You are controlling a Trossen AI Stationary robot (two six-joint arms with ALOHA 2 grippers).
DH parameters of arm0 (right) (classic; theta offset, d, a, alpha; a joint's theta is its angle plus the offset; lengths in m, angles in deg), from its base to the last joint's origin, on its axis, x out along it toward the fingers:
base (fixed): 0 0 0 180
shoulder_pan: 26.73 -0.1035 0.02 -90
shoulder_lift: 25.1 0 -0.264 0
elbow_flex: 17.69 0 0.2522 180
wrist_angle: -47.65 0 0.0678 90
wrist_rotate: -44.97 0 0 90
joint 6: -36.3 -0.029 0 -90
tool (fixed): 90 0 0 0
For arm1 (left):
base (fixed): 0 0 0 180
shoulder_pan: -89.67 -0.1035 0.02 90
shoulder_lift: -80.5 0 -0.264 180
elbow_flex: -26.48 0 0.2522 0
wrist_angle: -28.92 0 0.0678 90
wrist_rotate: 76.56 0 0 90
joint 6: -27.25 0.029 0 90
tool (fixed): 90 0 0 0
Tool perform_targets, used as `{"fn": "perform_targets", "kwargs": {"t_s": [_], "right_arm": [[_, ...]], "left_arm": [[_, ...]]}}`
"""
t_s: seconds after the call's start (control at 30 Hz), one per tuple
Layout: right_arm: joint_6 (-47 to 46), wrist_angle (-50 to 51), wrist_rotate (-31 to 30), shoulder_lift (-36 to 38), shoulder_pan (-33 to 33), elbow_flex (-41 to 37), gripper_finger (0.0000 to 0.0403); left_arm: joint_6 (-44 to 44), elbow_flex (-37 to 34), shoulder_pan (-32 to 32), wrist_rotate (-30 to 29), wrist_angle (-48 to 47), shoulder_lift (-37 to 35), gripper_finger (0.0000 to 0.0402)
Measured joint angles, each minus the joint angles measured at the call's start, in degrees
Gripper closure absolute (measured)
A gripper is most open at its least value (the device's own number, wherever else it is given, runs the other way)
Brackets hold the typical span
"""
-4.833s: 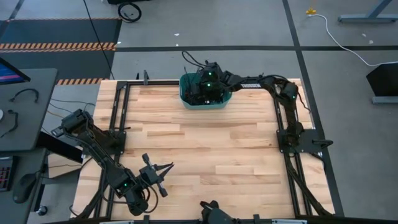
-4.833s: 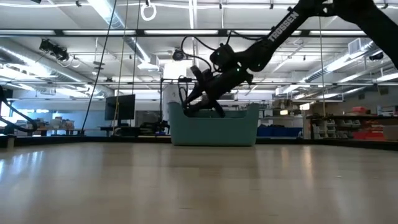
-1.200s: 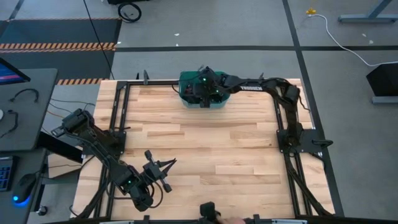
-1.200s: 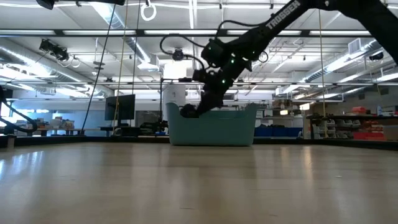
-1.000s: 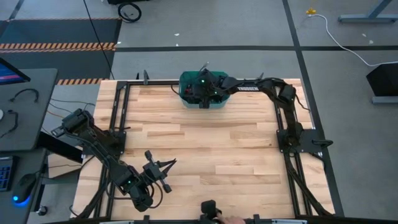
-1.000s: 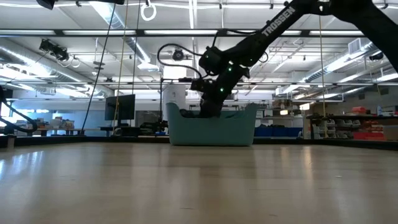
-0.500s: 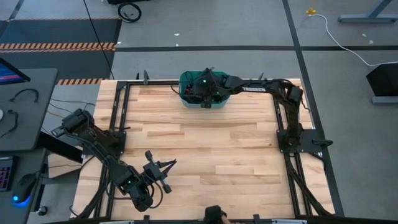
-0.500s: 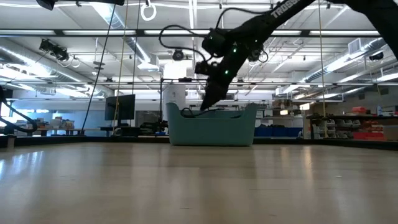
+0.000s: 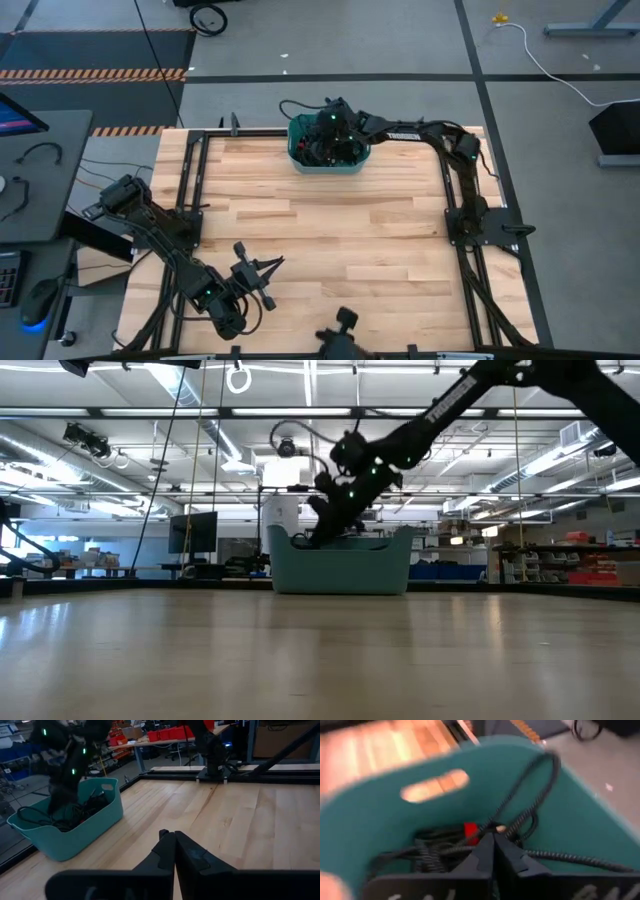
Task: Pick and place USB-C Cables
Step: Put the black charger cable into the blue bin, then return to Home Position
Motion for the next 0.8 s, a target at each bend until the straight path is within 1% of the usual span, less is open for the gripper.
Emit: {"fn": "perform_targets", "kwargs": {"t_s": [0.1,0.17,0.23,0.33,0.43,0.57,0.7,0.8], "right_arm": [[-1.61,-0.25,0.45,-2.97,1.58,0.02,0.0391],[-1.58,0.51,1.03,-4.05,2.32,0.03,0.0395],[-0.74,1.36,1.72,-4.37,2.66,0.04,0.0399],[1.12,3.22,1.94,-2.65,2.35,0.02,0.0397],[2.07,7.50,1.69,1.91,0.98,0.00,0.0398],[4.08,14.56,0.92,9.29,-2.54,-1.12,0.0400],[5.34,13.81,-3.67,18.63,-8.20,-9.45,0.0401],[3.29,10.60,-7.23,27.50,-14.03,-19.45,0.0401]], "left_arm": [[0.00,0.00,0.00,0.02,-0.02,0.00,0.0390],[0.04,0.00,0.00,0.02,-0.04,0.00,0.0385],[0.13,0.00,0.00,0.00,-0.04,0.00,0.0382],[0.13,0.00,0.00,0.02,-0.06,0.00,0.0385],[0.13,0.00,0.00,0.02,-0.04,0.00,0.0392],[-0.03,0.00,0.78,0.02,0.00,0.00,0.0394],[-0.52,0.00,2.08,0.02,0.00,0.00,0.0384],[-0.52,0.00,3.29,0.02,0.00,0.00,0.0381]]}}
